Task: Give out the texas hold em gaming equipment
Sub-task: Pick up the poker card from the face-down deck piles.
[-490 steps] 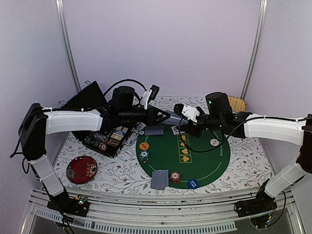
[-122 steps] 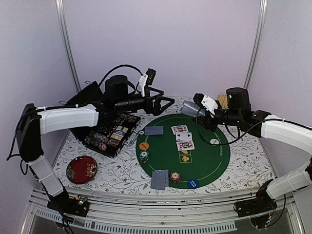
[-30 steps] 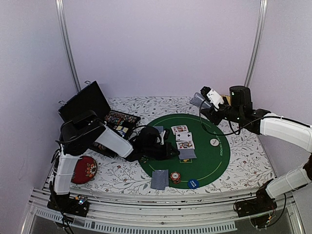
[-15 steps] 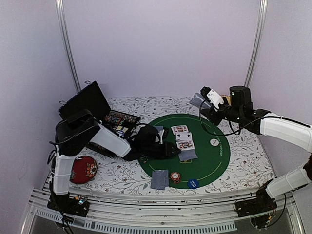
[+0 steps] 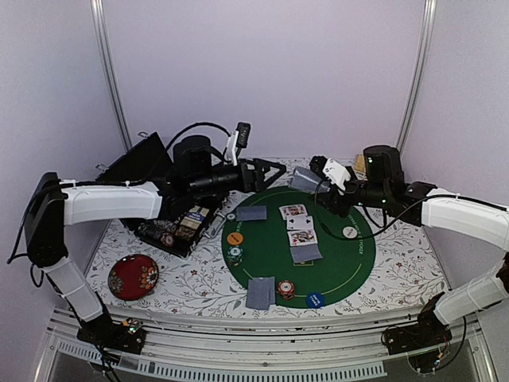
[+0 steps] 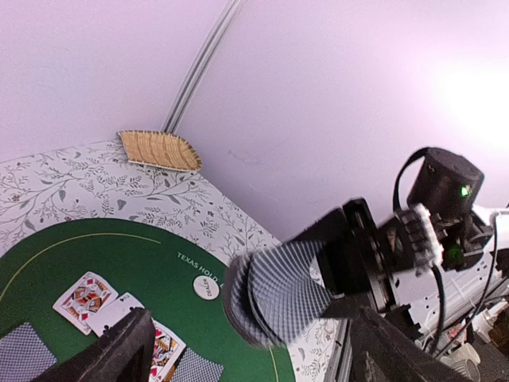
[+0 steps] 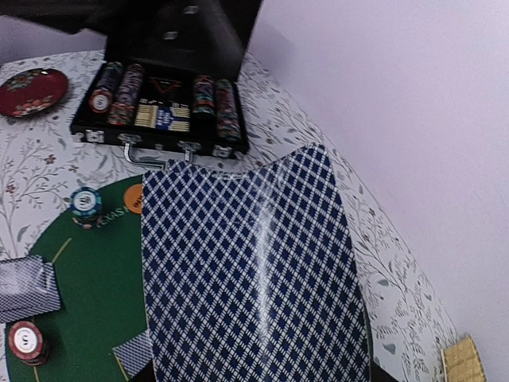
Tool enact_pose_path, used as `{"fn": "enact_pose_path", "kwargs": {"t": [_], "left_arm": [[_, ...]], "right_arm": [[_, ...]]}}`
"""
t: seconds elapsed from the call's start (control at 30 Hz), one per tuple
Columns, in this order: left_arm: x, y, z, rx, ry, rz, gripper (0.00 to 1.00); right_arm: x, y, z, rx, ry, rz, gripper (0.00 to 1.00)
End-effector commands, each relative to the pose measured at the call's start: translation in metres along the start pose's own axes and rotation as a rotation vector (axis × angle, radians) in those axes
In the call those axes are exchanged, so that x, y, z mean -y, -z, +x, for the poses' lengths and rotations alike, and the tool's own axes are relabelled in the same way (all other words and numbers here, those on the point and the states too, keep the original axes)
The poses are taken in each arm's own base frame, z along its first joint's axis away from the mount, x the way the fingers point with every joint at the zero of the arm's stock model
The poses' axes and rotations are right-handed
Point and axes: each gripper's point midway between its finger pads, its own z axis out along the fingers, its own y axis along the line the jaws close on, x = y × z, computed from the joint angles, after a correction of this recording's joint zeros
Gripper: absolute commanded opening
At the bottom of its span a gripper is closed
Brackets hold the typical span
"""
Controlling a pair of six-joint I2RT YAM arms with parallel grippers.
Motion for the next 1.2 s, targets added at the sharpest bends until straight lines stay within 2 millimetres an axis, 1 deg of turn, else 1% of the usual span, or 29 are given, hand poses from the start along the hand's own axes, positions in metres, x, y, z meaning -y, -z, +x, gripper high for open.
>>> {"fn": "enact_pose_path", "kwargs": {"t": [0.0, 0.07, 0.13, 0.2, 0.27, 0.33, 0.43, 0.6, 0.77, 0.87, 1.0, 1.03, 1.07, 1.17], "left_arm": [[-0.002, -0.004, 0.014, -0.106, -0.070, 0.032, 0.91], [-0.007, -0.009, 0.024, -0.152, -0.084, 0.014, 0.98], [-0.013, -0.012, 0.031, -0.173, -0.098, -0.014, 0.98], [-0.020, -0.013, 0.034, -0.178, -0.123, -0.052, 0.98], [-0.023, -0.014, 0.033, -0.174, -0.139, -0.071, 0.96], [-0.019, -0.016, 0.034, -0.169, -0.154, -0.053, 0.93], [-0.018, -0.020, 0.039, -0.180, -0.157, -0.048, 0.88], [-0.020, -0.025, 0.045, -0.194, -0.145, -0.042, 0.86], [-0.015, -0.033, 0.041, -0.186, -0.140, -0.021, 0.84], [-0.015, -0.035, 0.040, -0.183, -0.140, -0.015, 0.76], [-0.023, -0.031, 0.044, -0.198, -0.153, -0.053, 0.52], [-0.025, -0.030, 0.045, -0.199, -0.155, -0.065, 0.47], [-0.027, -0.027, 0.045, -0.199, -0.156, -0.075, 0.44], [-0.031, -0.020, 0.042, -0.188, -0.157, -0.094, 0.41]], "right_arm": [[-0.022, -0.001, -0.023, 0.097, 0.073, -0.067, 0.47], [-0.025, -0.006, -0.025, 0.093, 0.078, -0.075, 0.47], [-0.029, -0.011, -0.025, 0.083, 0.083, -0.089, 0.46], [-0.032, -0.012, -0.028, 0.086, 0.091, -0.097, 0.46], [-0.033, -0.014, -0.030, 0.091, 0.099, -0.100, 0.46], [-0.035, -0.016, -0.030, 0.088, 0.102, -0.106, 0.46], [-0.035, -0.016, -0.029, 0.083, 0.102, -0.104, 0.46], [-0.037, -0.016, -0.028, 0.087, 0.102, -0.111, 0.46], [-0.041, -0.020, -0.026, 0.082, 0.097, -0.121, 0.46], [-0.040, -0.021, -0.026, 0.083, 0.099, -0.117, 0.46], [-0.038, -0.017, -0.028, 0.088, 0.105, -0.103, 0.46], [-0.037, -0.015, -0.029, 0.094, 0.105, -0.098, 0.46], [-0.036, -0.013, -0.030, 0.099, 0.107, -0.090, 0.46], [-0.034, -0.012, -0.029, 0.094, 0.107, -0.077, 0.47]]}}
